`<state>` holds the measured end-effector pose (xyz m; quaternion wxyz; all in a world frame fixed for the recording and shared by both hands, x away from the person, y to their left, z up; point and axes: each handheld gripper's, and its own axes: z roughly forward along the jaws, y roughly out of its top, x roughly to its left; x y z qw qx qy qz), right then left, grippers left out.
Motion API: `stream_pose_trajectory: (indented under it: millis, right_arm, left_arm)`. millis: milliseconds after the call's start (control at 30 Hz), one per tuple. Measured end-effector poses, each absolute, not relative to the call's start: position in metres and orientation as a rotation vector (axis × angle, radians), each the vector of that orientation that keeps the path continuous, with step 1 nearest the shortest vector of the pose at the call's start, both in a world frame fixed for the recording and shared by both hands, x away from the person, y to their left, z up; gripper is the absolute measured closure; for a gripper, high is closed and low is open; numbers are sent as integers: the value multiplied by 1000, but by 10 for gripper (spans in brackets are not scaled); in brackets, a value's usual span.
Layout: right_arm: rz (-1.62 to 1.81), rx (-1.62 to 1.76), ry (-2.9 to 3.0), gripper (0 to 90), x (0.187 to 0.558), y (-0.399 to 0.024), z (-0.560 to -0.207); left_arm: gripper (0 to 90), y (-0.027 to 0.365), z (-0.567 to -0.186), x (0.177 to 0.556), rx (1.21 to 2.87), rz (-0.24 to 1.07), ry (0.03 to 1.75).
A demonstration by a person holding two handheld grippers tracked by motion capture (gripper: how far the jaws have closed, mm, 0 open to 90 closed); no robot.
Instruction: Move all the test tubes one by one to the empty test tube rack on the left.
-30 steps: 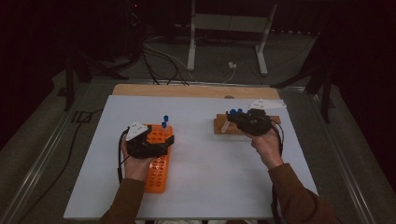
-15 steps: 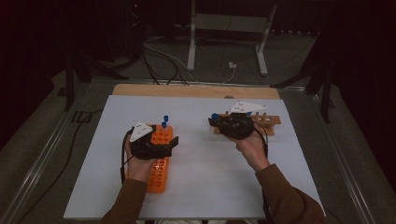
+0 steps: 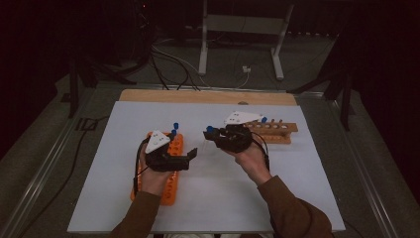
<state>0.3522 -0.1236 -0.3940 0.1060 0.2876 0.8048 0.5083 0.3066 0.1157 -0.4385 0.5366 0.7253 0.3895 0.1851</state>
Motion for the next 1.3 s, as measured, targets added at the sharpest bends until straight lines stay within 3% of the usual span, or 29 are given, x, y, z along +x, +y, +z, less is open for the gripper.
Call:
stream_pose_trajectory:
  millis: [233,367,467,600,800,1100,1300]
  right_arm:
    - [1504,820,2414,765,348,-107,-398]
    - [1512,811,2433,765,345,-100,-399]
    - [1520,800,2440,764,344,-96,-399]
    - [1532,792,2450,764,343,-92,-399]
    - [1536,790,2461,764,342,-88,-399]
    - [1537,795,2469,760,342,-86,-399]
    - [1575,806,2438,588,344,-91,-395]
  left_arm:
    - [85,105,-437,302,1780,481,881]
    - [178,102,-436,300,1791,513,869]
    - [304,101,-436,299,1795,527,858]
    - [547,102,-436,298,1800,524,823]
    - [709,100,-437,297,1817,529,807]
    - [779,102,-439,297,1817,533,812]
    - [781,106,-442,300,1812,523,835]
